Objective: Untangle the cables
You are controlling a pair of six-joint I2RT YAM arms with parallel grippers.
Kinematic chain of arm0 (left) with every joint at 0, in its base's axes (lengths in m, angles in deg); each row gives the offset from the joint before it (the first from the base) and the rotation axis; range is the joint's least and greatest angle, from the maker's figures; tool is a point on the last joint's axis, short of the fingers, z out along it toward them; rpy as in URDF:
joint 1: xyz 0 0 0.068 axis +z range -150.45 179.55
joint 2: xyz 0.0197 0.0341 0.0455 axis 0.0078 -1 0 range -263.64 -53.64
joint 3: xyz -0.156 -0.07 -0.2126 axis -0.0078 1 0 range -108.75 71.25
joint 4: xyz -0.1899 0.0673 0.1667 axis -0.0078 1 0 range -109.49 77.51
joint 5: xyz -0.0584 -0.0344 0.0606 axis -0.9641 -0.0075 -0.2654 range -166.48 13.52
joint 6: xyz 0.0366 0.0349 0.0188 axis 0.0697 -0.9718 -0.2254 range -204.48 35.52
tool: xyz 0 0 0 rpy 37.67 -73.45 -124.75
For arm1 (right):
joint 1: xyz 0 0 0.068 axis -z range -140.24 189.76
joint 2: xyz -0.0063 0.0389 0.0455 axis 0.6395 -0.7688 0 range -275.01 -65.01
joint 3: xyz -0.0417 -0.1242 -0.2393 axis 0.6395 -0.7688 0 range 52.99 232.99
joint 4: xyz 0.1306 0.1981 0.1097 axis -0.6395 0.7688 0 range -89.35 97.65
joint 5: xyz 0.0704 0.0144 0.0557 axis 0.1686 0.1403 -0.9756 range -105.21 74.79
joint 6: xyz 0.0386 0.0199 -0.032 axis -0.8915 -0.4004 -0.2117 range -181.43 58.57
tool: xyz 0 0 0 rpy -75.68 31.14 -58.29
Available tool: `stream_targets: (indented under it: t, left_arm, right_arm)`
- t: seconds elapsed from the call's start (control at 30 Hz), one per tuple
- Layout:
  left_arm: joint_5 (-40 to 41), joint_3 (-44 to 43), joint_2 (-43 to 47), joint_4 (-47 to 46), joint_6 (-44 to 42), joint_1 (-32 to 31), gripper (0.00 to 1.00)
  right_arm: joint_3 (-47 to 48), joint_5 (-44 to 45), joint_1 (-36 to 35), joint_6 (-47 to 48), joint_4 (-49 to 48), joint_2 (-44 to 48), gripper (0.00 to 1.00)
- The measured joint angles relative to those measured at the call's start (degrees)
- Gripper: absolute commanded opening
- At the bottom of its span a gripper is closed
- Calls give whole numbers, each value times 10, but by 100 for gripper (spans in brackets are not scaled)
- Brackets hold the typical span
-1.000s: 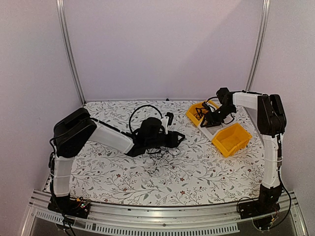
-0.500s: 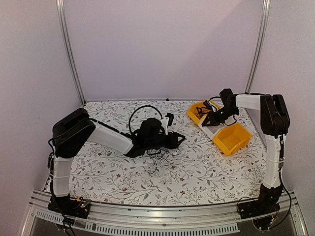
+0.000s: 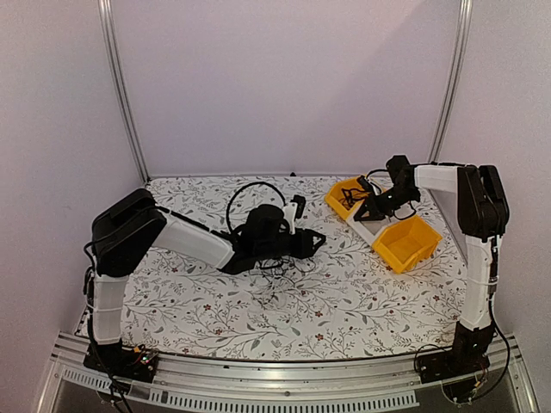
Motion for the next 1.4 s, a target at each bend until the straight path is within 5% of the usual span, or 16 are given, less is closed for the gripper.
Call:
stream_targets:
  t: [0.1, 0.27, 0.53, 1.03, 1.4]
  left_arm:
    - [3, -13, 0, -2, -1, 0, 46]
    - [3, -18, 0, -1, -3, -1, 46]
    - [3, -18, 0, -2, -2, -2, 46]
    - [-3, -11, 0, -2, -4, -3, 46]
    - [-4, 15, 0, -1, -4, -4, 46]
  right_arm:
    - [1, -38, 3, 3, 17, 0, 0]
    - [2, -88, 3, 3, 24, 0, 8]
    - [5, -135, 3, 3, 29, 0, 0]
    - [237, -49, 6, 73, 73, -7, 0]
    - [284, -42, 6, 79, 38, -58, 0]
